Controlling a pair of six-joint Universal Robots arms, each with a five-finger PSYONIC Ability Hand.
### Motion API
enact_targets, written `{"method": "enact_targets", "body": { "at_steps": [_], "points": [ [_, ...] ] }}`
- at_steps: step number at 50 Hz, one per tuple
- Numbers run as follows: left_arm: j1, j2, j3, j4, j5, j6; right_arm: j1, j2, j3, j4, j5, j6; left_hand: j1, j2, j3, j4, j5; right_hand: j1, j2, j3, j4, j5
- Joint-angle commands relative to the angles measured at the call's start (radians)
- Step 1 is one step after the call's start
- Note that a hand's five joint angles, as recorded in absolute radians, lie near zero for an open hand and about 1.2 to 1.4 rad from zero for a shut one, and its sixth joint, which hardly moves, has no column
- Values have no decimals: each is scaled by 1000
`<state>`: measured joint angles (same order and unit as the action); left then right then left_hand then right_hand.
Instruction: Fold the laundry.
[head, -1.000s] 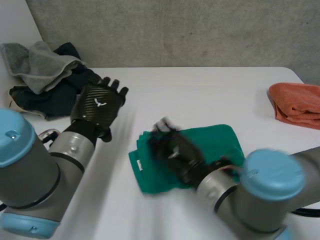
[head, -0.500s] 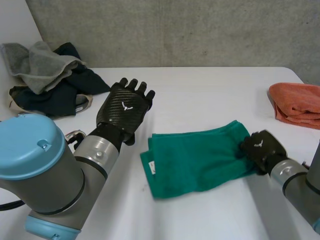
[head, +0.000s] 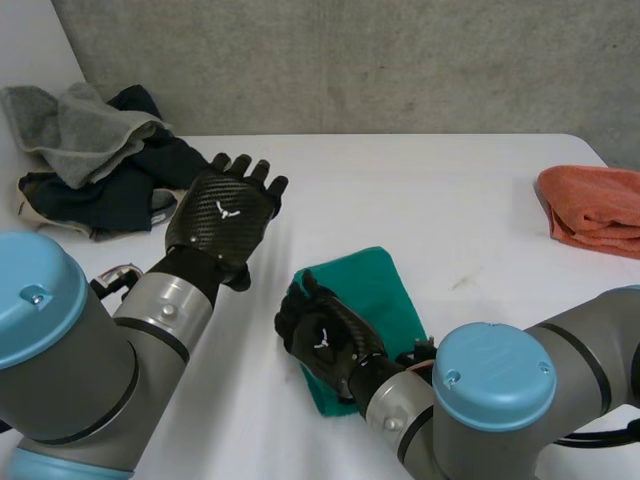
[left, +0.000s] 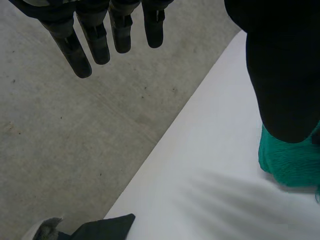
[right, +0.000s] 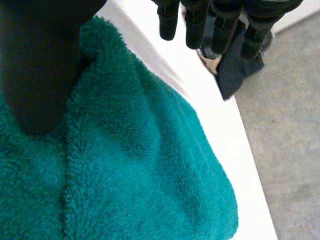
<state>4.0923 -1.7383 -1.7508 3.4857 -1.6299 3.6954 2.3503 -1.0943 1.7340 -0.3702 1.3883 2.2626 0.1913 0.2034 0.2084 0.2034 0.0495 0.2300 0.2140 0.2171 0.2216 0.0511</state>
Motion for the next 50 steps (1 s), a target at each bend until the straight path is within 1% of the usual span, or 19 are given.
{"method": "enact_targets", "body": {
  "at_steps": [1, 2, 4, 5, 7, 8, 11, 12, 13, 15, 18, 22, 27, 30, 32, 37, 41, 46, 50],
  "points": [
    [0, -3, 50, 4, -2, -98, -168, -204, 41, 10, 8, 369, -1, -13, -18, -13, -34, -55, -40, -43, -47, -51],
    [-4, -7, 72, -2, -2, -136, -199, -232, 45, 11, 6, 441, 7, -5, -10, -5, -25, -55, -40, -43, -47, -51],
    [-10, -12, 92, -2, -2, -166, -239, -263, 52, 16, -2, 552, 8, -5, -10, -5, -25, -55, -40, -43, -47, -51],
    [-16, -15, 115, -7, -2, -199, -275, -280, 50, 30, -26, 652, 8, -5, -10, -5, -25, -55, -40, -43, -47, -51],
    [-30, -26, 142, -14, -2, -233, -308, -288, 38, 69, -58, 745, 10, -2, -7, -2, -22, -55, -40, -43, -47, -51],
    [-42, -35, 154, -20, -2, -250, -336, -289, 20, 123, -84, 790, 10, -2, -7, -2, -22, -55, -40, -43, -47, -51],
    [-110, -104, 229, -63, -7, -320, -388, -289, -27, 224, -114, 813, 10, -2, -7, -2, -22, -55, -40, -43, -47, -51],
    [-127, -124, 252, -77, -8, -337, -419, -283, -57, 293, -124, 824, 10, -2, -7, -2, -22, -55, -40, -43, -47, -51],
    [-156, -169, 295, -114, -16, -366, -425, -273, -73, 322, -127, 825, 10, -2, -7, -2, -22, -55, -40, -43, -47, -51],
    [-173, -223, 338, -154, -25, -391, -437, -251, -97, 372, -130, 824, 10, -2, -7, -2, -22, -55, -40, -43, -47, -51],
    [-188, -334, 418, -235, -54, -423, -434, -155, -155, 427, -129, 813, 10, -2, -7, -2, -22, -55, -40, -43, -47, -51],
    [-204, -454, 484, -327, -123, -439, -433, -46, -223, 450, -129, 808, 10, -2, -7, -2, -22, -55, -40, -43, -47, -51],
    [-222, -538, 505, -370, -218, -437, -433, 69, -280, 453, -143, 793, 10, -2, -7, -2, -22, -55, -40, -43, -47, -51],
    [-222, -559, 498, -381, -249, -427, -430, 123, -301, 453, -144, 759, 10, -2, -7, -2, -22, -55, -40, -43, -47, -51],
    [-222, -563, 491, -392, -261, -425, -421, 142, -309, 452, -144, 730, 13, 1, -4, 1, -19, -55, -40, -43, -47, -51],
    [-222, -560, 473, -442, -263, -423, -376, 180, -326, 453, -131, 583, 28, 16, 11, 16, -5, -55, -40, -43, -47, -51],
    [-225, -547, 476, -471, -265, -423, -371, 174, -323, 452, -123, 486, 22, 10, 5, 10, -10, -55, -40, -43, -47, -51],
    [-224, -486, 488, -471, -263, -423, -371, 124, -314, 445, -118, 446, 25, 13, 8, 13, -8, -55, -40, -43, -47, -51],
    [-221, -362, 499, -461, -254, -405, -367, 53, -280, 418, -114, 443, 14, 1, -4, 1, -19, -55, -40, -43, -47, -51]
  ]
}}
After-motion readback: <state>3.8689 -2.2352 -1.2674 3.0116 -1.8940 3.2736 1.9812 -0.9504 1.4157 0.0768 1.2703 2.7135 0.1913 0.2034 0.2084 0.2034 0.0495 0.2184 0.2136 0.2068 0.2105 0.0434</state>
